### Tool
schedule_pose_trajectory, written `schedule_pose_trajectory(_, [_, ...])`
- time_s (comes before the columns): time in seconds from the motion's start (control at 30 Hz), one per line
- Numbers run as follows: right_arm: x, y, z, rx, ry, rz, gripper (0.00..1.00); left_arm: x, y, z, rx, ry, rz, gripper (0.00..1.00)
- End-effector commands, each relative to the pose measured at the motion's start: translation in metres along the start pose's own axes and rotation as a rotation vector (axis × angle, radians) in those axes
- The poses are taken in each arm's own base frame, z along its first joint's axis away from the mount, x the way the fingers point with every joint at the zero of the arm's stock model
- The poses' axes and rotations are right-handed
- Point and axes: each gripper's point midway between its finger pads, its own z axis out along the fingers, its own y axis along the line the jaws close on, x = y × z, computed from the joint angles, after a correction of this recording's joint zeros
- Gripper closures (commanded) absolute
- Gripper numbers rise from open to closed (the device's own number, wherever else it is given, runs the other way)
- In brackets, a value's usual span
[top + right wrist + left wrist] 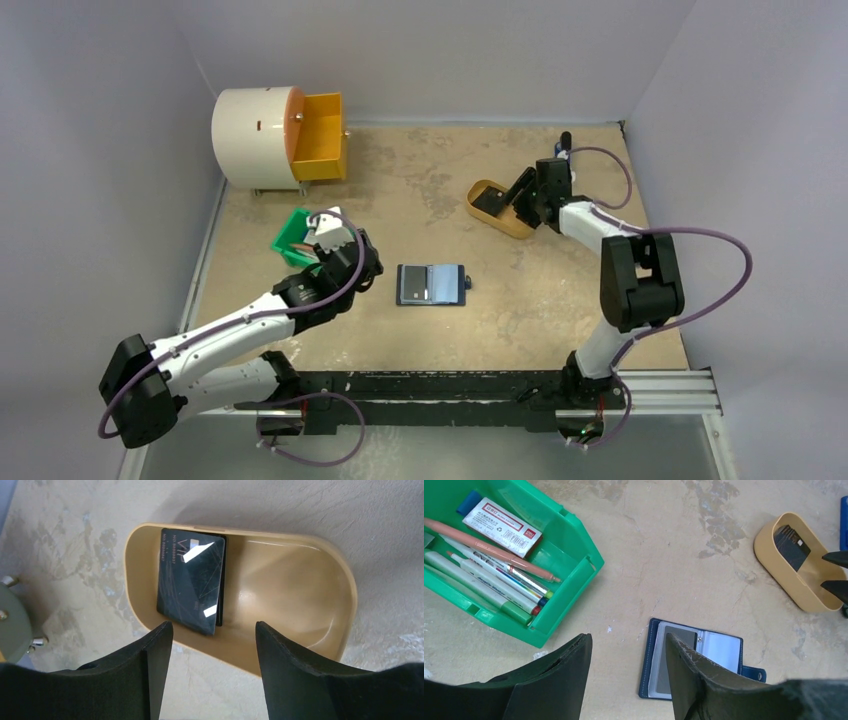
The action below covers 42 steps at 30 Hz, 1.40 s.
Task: Put the credit cards into the card holder
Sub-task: Pick up the credit card from the storage box.
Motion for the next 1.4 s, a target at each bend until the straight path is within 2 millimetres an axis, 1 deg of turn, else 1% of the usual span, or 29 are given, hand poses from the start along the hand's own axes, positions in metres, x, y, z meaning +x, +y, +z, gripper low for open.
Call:
schedule_pose_trajectory(0.0, [-0.021, 0.018, 0.009, -0.041, -0.059, 0.019, 0.37, -0.005, -0.007, 0.002, 0.012, -0.009, -0.008, 0.45])
schedule_pose_trajectory(0.27, [-0.016, 0.015, 0.035, -0.026, -0.031, 0.027, 0.41, -0.004, -0.010, 0.005, 0.013, -0.002, -0.005, 0.46])
schedule_pose_trajectory(0.47, [-0.014, 0.019, 0.044, -0.041, -0.010, 0.030, 0.44, -0.002, -0.010, 0.006, 0.011, 0.001, -0.002, 0.48])
schedule_pose_trajectory(0.63, [-0.010, 0.019, 0.050, -0.048, 0.008, 0.032, 0.52, -0.001, -0.009, 0.006, 0.009, 0.003, -0.003, 0.48])
schedule_pose_trajectory(0.93, [-0.005, 0.015, 0.052, -0.041, 0.021, 0.031, 0.65, 0.004, -0.007, 0.007, 0.007, 0.014, -0.002, 0.49])
schedule_pose_trajectory(1.03, [-0.006, 0.015, 0.049, -0.045, 0.016, 0.032, 0.69, 0.005, -0.008, 0.007, 0.008, 0.017, -0.005, 0.50])
schedule_pose_trajectory(1.2, [-0.006, 0.009, 0.045, -0.037, 0.003, 0.036, 0.75, 0.005, -0.008, 0.007, 0.010, 0.019, -0.007, 0.50])
schedule_pose_trajectory(1.37, [-0.008, 0.006, 0.040, -0.035, -0.003, 0.041, 0.78, 0.007, -0.007, 0.007, 0.009, 0.024, -0.010, 0.50])
